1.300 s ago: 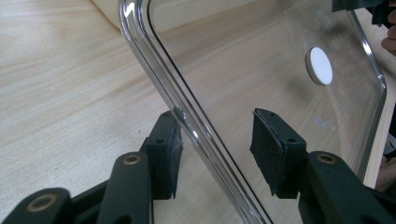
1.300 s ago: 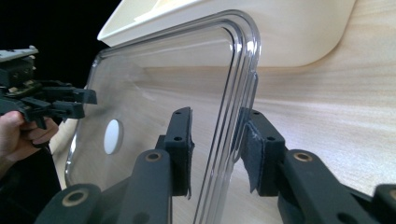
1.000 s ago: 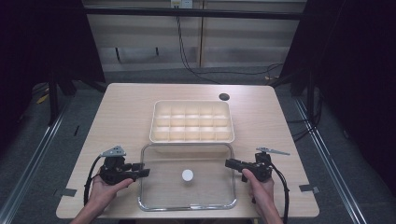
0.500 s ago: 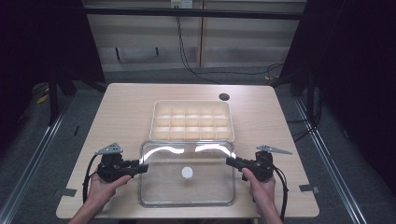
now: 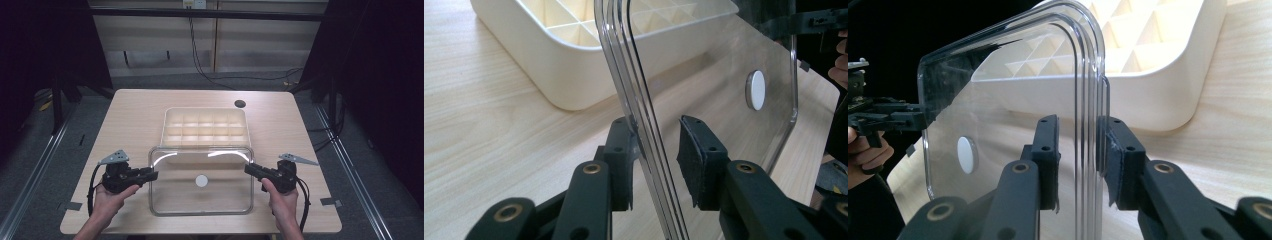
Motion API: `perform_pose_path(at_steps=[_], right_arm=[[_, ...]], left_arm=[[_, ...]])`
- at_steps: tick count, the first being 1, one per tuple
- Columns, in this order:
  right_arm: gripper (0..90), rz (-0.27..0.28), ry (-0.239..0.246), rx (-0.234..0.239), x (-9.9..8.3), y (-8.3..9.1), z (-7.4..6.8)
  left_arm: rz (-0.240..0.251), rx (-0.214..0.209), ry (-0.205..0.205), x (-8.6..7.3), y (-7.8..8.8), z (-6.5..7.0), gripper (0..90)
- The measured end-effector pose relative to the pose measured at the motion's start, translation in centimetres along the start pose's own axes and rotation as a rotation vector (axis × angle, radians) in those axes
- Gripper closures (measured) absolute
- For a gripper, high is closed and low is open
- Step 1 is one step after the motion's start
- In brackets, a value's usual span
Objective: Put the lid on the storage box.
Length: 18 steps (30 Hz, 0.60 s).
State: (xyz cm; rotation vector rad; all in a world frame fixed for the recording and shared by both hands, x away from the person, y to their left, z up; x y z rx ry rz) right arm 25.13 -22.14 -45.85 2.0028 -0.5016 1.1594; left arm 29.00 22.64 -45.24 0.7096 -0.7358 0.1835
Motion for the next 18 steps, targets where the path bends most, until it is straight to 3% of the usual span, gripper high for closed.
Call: perform_pose_path(at_steps=[18], right_arm=[[70.3, 0.041, 0.017, -0.027, 1.8, 1.0, 0.3]], left_arm=[[0.024, -0.019, -0.02, 1.3, -0.1, 0.9, 72.2]])
Point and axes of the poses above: each handheld gripper's, and its own axes: y roughly backward along the jaws, x roughly out of its top, z roughly to its right, the point moved 1 cm from there along -y, roughly forward along the jaws, and after that the axes turned 15 degrees about y, right-handed, at the moved point
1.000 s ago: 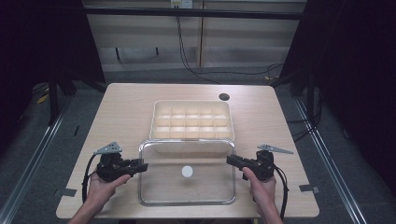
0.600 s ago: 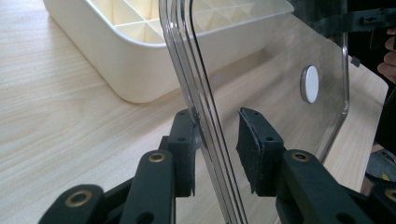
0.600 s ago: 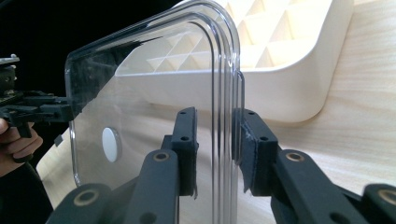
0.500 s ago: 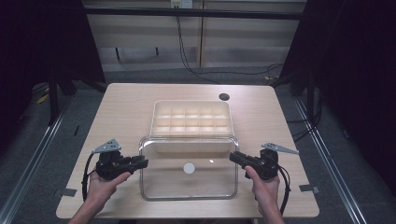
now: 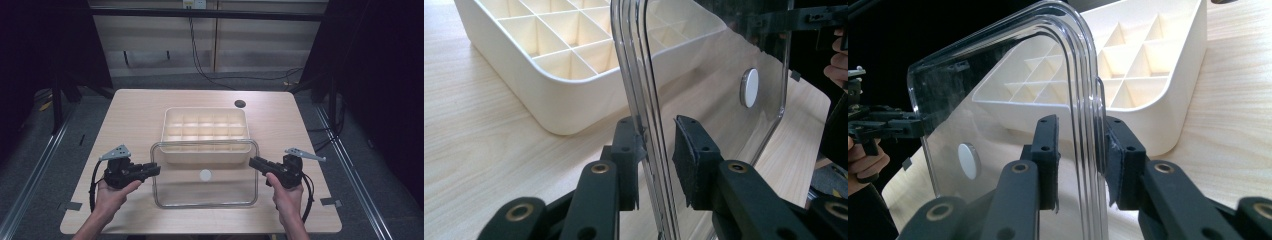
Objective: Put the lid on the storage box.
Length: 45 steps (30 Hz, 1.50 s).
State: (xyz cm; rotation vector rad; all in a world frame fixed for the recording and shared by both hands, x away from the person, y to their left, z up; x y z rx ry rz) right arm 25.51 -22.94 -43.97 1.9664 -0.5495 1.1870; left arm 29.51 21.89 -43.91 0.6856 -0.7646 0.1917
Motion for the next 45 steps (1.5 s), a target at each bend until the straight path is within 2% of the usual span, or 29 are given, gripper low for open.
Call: perform_pose_path(at_steps=[5, 8, 10, 16, 23, 25, 32, 41, 45], right_arm=[[70.4, 0.009, -0.003, 0.002, 0.4, 0.0, 0.1], [70.3, 0.014, -0.001, 0.0, 0.8, -0.1, 0.1], [70.2, 0.016, -0.001, 0.001, 1.0, -0.2, 0.1], [70.1, 0.013, 0.008, -0.002, 1.5, -0.5, 0.1], [70.1, 0.028, 0.001, -0.001, 2.2, -0.5, 0.3], [70.2, 0.032, 0.007, -0.001, 2.5, -0.4, 0.4], [70.3, 0.048, 0.009, 0.0, 3.5, -0.5, 0.5], [70.7, 0.078, -0.009, 0.02, 4.8, -0.5, 1.0], [70.8, 0.077, 0.002, 0.016, 5.5, -0.5, 1.0]], left_arm=[[0.027, -0.019, 0.008, 0.6, 0.3, 0.1, 71.9], [0.025, -0.01, -0.002, 1.0, 0.3, 0.2, 71.0], [0.026, -0.019, -0.001, 1.0, 0.3, 0.1, 71.7], [0.035, -0.007, 0.013, 1.3, 0.3, -0.2, 71.7], [0.044, -0.014, 0.004, 2.3, 0.4, 0.1, 71.8], [0.038, -0.011, -0.012, 2.5, 0.4, 0.2, 71.8], [0.062, -0.005, -0.005, 3.5, 0.6, 0.3, 71.6], [0.082, -0.012, -0.021, 4.8, 1.0, 0.7, 72.0], [0.086, -0.009, -0.023, 5.4, 1.0, 0.7, 72.0]])
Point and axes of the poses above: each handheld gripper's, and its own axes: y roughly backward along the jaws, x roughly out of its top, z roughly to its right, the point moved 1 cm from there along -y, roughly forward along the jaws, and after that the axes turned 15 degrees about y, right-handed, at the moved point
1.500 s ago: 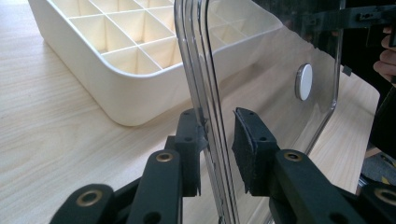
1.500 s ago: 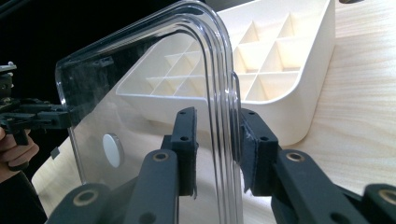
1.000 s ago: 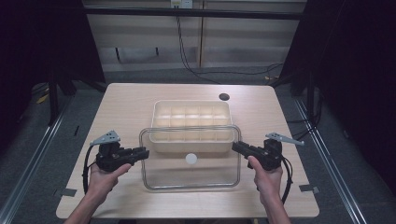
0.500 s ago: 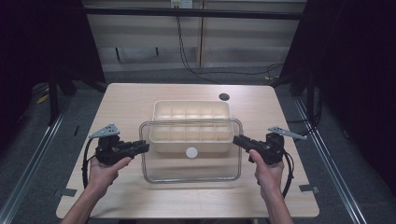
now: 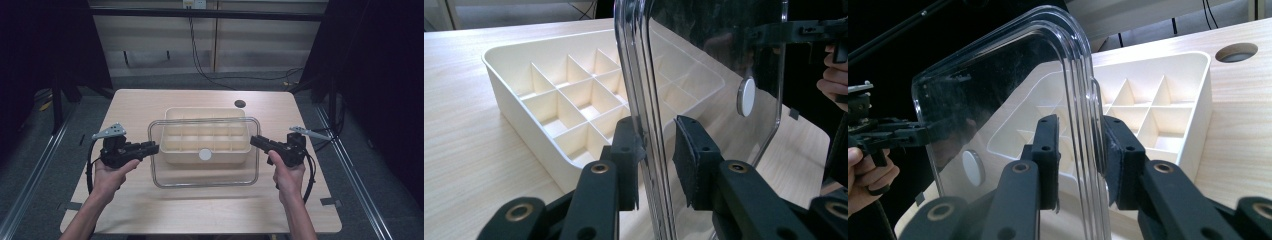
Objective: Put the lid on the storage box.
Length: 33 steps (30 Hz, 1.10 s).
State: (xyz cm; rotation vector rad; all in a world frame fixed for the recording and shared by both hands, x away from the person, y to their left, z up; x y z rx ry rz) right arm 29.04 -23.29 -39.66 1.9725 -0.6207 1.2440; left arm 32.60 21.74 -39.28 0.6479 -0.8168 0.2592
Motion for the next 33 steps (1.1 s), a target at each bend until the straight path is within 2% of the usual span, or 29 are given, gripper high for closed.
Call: perform_pose_path(at_steps=[9, 12, 19, 28, 33], right_arm=[[70.7, 0.006, 0.015, -0.008, 1.3, -0.4, 0.2], [70.2, 0.01, 0.022, -0.013, 1.7, -0.5, 0.3], [69.7, 0.018, 0.029, -0.019, 2.6, -0.4, 0.5], [69.7, 0.031, 0.023, -0.023, 3.5, -0.9, 0.7], [69.7, 0.031, 0.02, -0.026, 4.0, -1.4, 1.0]], left_arm=[[0.016, 0.001, -0.002, 1.2, 0.1, 0.0, 72.2], [0.028, -0.009, 0.015, 1.7, 0.1, 0.2, 72.7], [0.04, -0.008, 0.002, 2.7, 0.1, 0.6, 73.0], [0.045, 0.014, -0.028, 4.4, 0.1, 0.6, 72.1], [0.051, 0.016, -0.019, 4.8, -0.1, 0.3, 72.0]])
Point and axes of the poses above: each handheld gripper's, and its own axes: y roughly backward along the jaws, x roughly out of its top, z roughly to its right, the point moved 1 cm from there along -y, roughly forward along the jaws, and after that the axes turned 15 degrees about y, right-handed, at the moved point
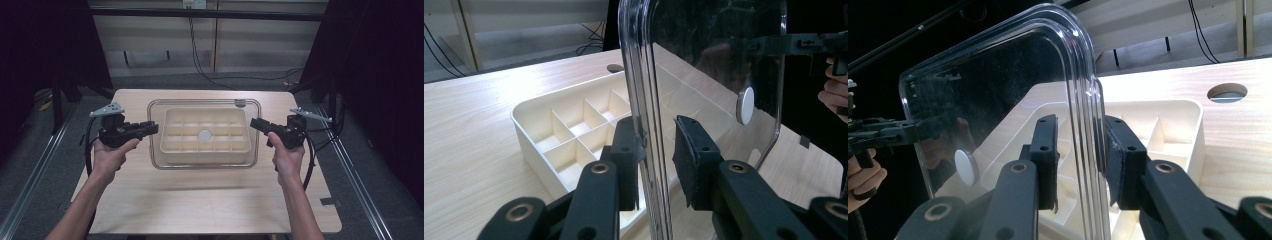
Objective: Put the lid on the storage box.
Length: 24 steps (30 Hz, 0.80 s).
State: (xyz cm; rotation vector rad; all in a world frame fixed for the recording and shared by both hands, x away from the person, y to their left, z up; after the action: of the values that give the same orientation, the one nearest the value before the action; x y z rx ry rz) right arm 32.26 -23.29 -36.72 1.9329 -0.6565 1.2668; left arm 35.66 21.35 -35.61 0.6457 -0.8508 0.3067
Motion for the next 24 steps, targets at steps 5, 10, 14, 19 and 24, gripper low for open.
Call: perform_pose_path(at_steps=[5, 10, 14, 19, 24], right_arm=[[69.7, 0.002, -0.004, -0.005, 0.4, -0.4, 0.3], [69.5, 0.007, -0.003, -0.012, 0.7, -1.0, 0.8], [69.1, 0.003, -0.016, -0.015, 0.6, -1.4, 1.3], [69.1, -0.004, -0.008, -0.023, 0.9, -1.9, 1.6], [69.1, -0.018, -0.005, -0.036, 1.2, -2.6, 1.8]], left_arm=[[0.003, 0.006, 0.001, 0.6, -0.4, -0.3, 72.1], [-0.001, 0.029, -0.013, 1.3, -0.8, -0.2, 71.7], [0.0, 0.032, -0.011, 1.6, -1.2, -0.4, 71.7], [-0.005, 0.037, 0.002, 1.7, -1.8, -1.2, 71.6], [-0.005, 0.05, 0.024, 1.9, -2.5, -1.9, 71.4]])
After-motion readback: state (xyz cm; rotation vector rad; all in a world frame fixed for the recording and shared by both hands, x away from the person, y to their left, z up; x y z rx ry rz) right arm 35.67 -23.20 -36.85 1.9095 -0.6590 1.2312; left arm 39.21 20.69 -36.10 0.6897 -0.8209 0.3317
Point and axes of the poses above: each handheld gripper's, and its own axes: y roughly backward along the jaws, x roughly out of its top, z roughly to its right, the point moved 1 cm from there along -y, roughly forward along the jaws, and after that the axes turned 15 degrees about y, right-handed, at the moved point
